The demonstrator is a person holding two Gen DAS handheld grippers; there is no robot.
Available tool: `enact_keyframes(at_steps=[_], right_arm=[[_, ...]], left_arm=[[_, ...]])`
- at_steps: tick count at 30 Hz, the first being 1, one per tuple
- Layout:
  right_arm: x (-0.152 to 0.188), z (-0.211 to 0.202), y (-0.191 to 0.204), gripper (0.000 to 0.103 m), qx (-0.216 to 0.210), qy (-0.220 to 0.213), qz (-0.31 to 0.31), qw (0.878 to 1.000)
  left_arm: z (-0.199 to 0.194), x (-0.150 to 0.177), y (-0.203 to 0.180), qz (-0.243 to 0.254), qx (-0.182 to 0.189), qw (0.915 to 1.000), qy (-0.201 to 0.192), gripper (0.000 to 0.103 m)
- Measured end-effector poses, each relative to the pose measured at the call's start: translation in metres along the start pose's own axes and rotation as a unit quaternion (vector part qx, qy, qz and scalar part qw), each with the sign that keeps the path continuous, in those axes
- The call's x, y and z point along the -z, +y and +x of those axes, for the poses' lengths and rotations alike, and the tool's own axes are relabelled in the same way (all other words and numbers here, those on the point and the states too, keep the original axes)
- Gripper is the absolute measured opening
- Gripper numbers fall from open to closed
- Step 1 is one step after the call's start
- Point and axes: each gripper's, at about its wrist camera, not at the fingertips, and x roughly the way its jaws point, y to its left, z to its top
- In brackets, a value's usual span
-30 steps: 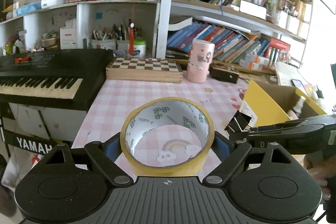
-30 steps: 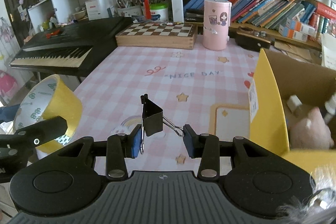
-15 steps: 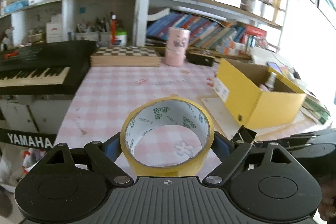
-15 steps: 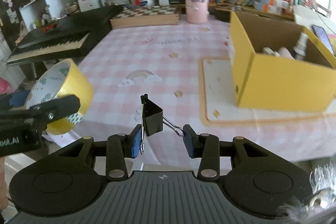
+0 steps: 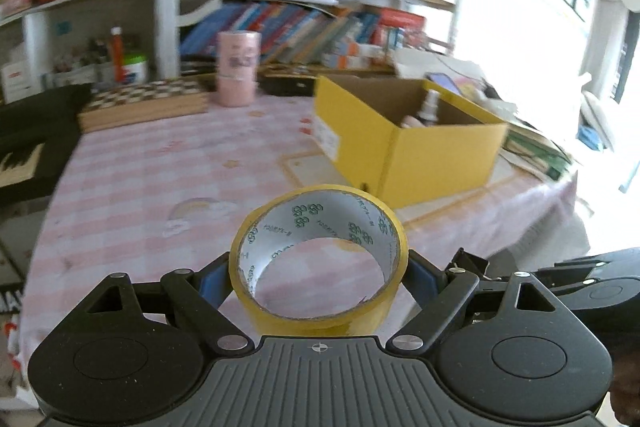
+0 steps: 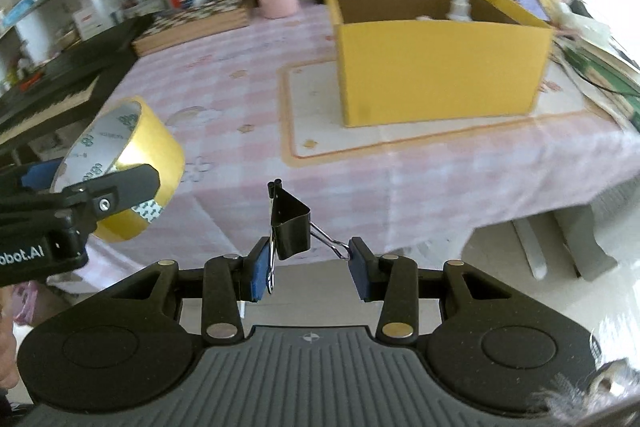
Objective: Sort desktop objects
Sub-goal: 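Carry the tape roll in left tool while right tool carries the clip to the box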
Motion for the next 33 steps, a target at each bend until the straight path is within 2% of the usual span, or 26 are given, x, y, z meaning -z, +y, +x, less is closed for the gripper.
enact_keyframes(at_steps=[7,13,26,33], right_arm=[[0.003,-0.008,-0.038,0.038,0.029,0.001,0.034,0.999],[-0.008,-0.012,-0.072,0.038,0.040,-0.008,0.061,0.997],[-0.040,0.007,-0.138,0.038,0.030,0.010,0.055,0.998],[-0.057,0.013,-0.178,0.038,0.022,0.002,0.062,0.998]], left_arm=[[0.022,-0.008,-0.037,0.036,0.040,0.9985,0.010,0.088],[0.037,-0.022,-0.067,0.065,0.060,0.9961,0.004,0.088],[0.082,-0.047,-0.119,0.080,0.067,0.9946,0.002,0.088],[0.103,-0.065,-0.151,0.097,0.057,0.9936,-0.008,0.088]])
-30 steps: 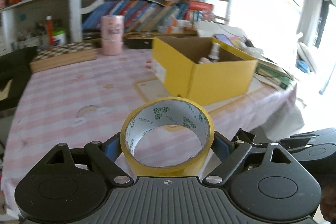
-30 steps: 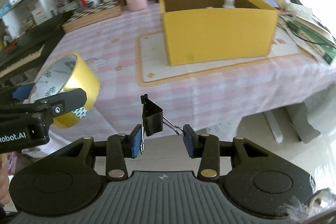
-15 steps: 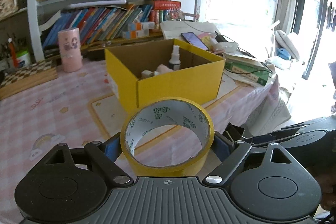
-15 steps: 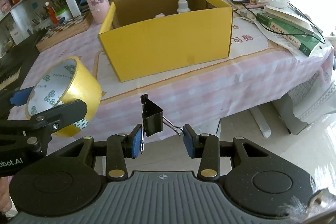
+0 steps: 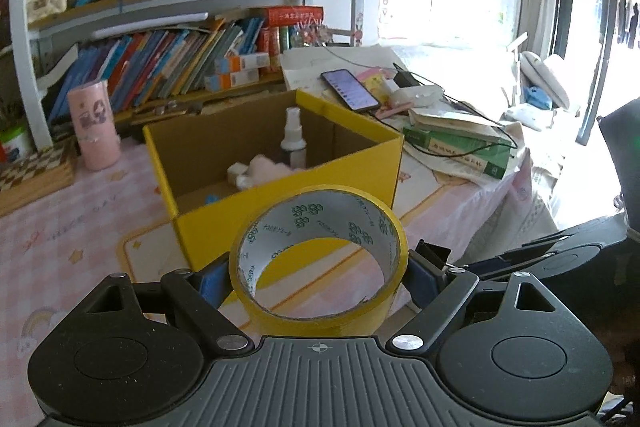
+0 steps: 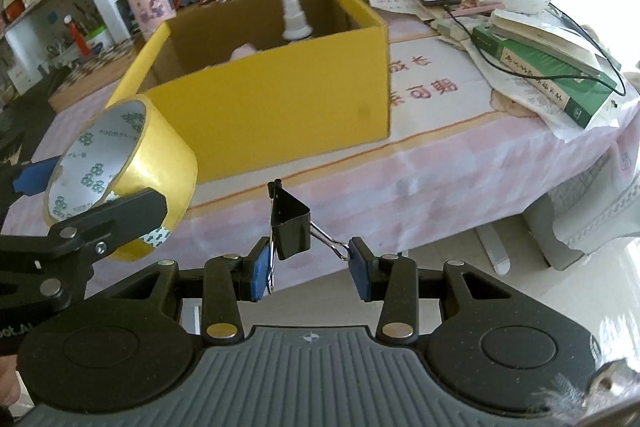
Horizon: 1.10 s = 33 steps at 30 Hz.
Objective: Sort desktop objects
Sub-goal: 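Carry the tape roll in left tool while right tool carries the clip to the box, then drop the tape roll into the box with left tool while right tool releases the clip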
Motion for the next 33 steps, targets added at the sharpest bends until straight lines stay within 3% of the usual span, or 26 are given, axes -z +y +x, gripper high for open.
enact_keyframes(at_steps=[7,18,21,27,33], right_arm=[[-0.023,-0.002,-0.029,0.038,-0.008,-0.029,-0.003,1.000],[-0.083,-0.014,-0.042,0.038,-0.029,-0.115,-0.072,0.990],[-0.104,-0.011,-0.044,0.038,-0.037,-0.134,-0.087,0.987],[-0.140,0.007,-0.041,0.038,-0.052,-0.148,-0.113,0.981],[-0.160,0.032,-0.030,0.038,-0.077,-0.135,-0.133,0.979]], left_arm=[[0.006,-0.023,-0.018,0.017,-0.016,0.9987,-0.045,0.088],[0.021,-0.070,0.001,-0.031,-0.063,0.9931,-0.094,0.088],[0.037,-0.076,0.007,-0.031,-0.090,0.9915,-0.089,0.088],[0.082,-0.082,0.023,-0.045,-0.128,0.9899,-0.042,0.088],[0.113,-0.079,0.035,-0.053,-0.137,0.9892,-0.004,0.088]])
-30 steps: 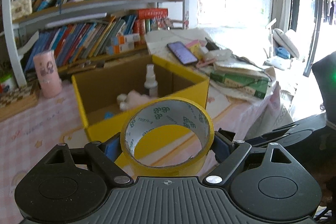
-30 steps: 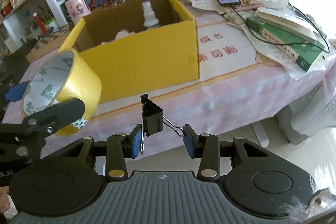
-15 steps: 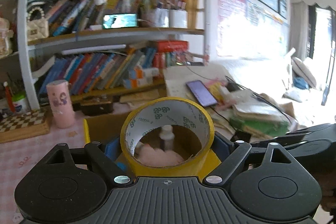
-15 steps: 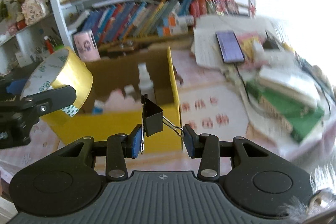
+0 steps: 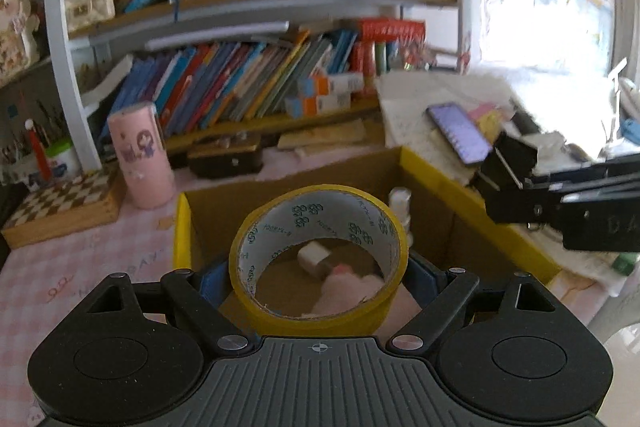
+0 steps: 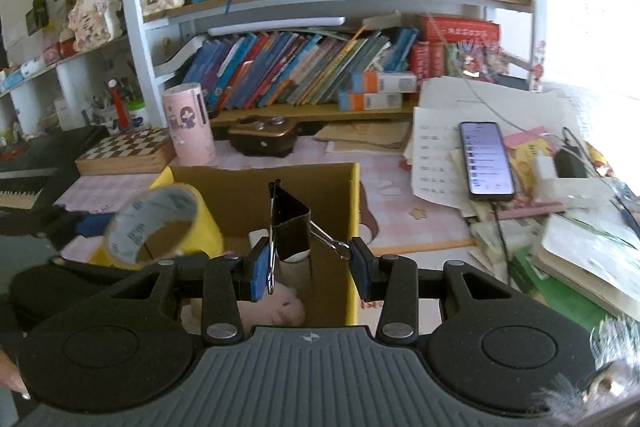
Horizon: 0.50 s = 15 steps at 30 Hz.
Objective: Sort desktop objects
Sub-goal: 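Drop the tape roll into the box with left tool while right tool releases the clip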
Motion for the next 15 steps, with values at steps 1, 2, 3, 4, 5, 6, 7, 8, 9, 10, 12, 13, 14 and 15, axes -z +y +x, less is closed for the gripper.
enact_keyframes(at_steps=[1,2,3,4,5,6,7,8,9,10,12,13,14,15], right_arm=[[-0.001,0.004,0.001,0.038,-0.004,0.004,-0.003,1.000],[-0.002,0.010,0.002,0.038,-0.009,0.008,-0.007,1.000],[-0.001,0.013,0.004,0.038,-0.013,0.011,-0.010,1.000],[-0.002,0.017,0.006,0.038,-0.017,0.015,-0.013,1.000],[-0.002,0.022,0.008,0.038,-0.022,0.020,-0.017,0.999],[-0.002,0.027,0.009,0.038,-0.026,0.025,-0.021,0.999],[-0.002,0.032,0.011,0.038,-0.029,0.030,-0.024,0.999],[-0.001,0.035,0.012,0.038,-0.031,0.034,-0.027,0.999],[-0.001,0.038,0.013,0.038,-0.033,0.039,-0.028,0.998],[-0.001,0.041,0.014,0.038,-0.036,0.043,-0.027,0.998],[-0.001,0.047,0.015,0.038,-0.042,0.050,-0.026,0.998],[-0.001,0.050,0.015,0.038,-0.045,0.054,-0.027,0.997],[-0.001,0.052,0.016,0.038,-0.047,0.056,-0.028,0.997],[-0.001,0.055,0.016,0.038,-0.049,0.059,-0.029,0.997]], left_arm=[[0.005,0.001,0.001,-0.002,0.001,1.0000,0.008,0.088],[0.009,0.003,0.002,-0.005,-0.001,0.9999,0.015,0.088],[0.012,0.004,0.003,-0.006,-0.002,0.9998,0.021,0.088],[0.015,0.006,0.003,-0.006,-0.003,0.9996,0.028,0.088],[0.018,0.008,0.004,-0.006,-0.005,0.9994,0.035,0.088],[0.021,0.010,0.004,-0.003,-0.009,0.9991,0.041,0.089],[0.022,0.011,0.003,0.000,-0.012,0.9991,0.042,0.089],[0.023,0.013,0.003,0.003,-0.013,0.9991,0.040,0.089],[0.023,0.013,0.003,0.000,-0.015,0.9992,0.039,0.090],[0.023,0.013,0.003,0.001,-0.017,0.9991,0.039,0.092],[0.024,0.012,0.001,0.011,-0.027,0.9991,0.031,0.093],[0.022,0.012,0.001,0.019,-0.029,0.9992,0.022,0.095],[0.020,0.012,0.001,0.020,-0.026,0.9993,0.015,0.097],[0.017,0.011,0.002,0.018,-0.021,0.9996,0.009,0.097]])
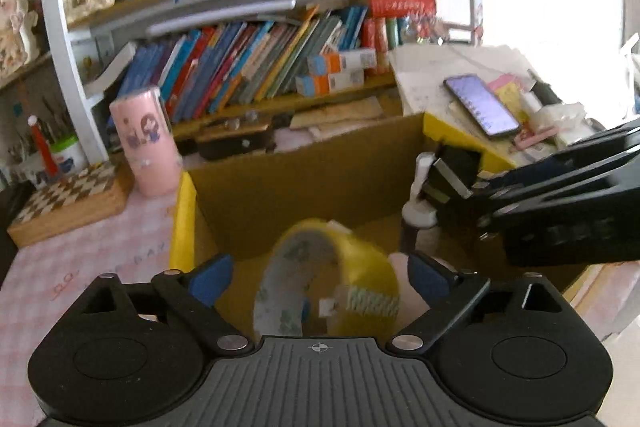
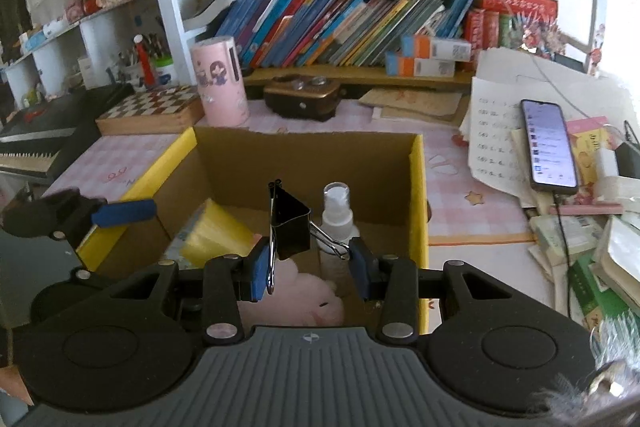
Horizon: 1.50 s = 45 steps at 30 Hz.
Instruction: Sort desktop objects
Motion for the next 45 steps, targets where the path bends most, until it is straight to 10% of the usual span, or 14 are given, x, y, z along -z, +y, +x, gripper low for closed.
enact_keyframes(at_steps=[24,45], right_arm=[[-0.002,0.053,0.014,0.040,-0.028,0.071,-0.036,0.996],[0.029,-0.040,0.053,0.063,0.052,-0.024,0.012,0.998]], left_arm=[[-0.084,0.018,0.020,-0.052,-0.116,0.9903,-0.056,0.101],[-0.156,0.062,0.068,-0.148,-0.131,0.9779,-0.069,0.103]])
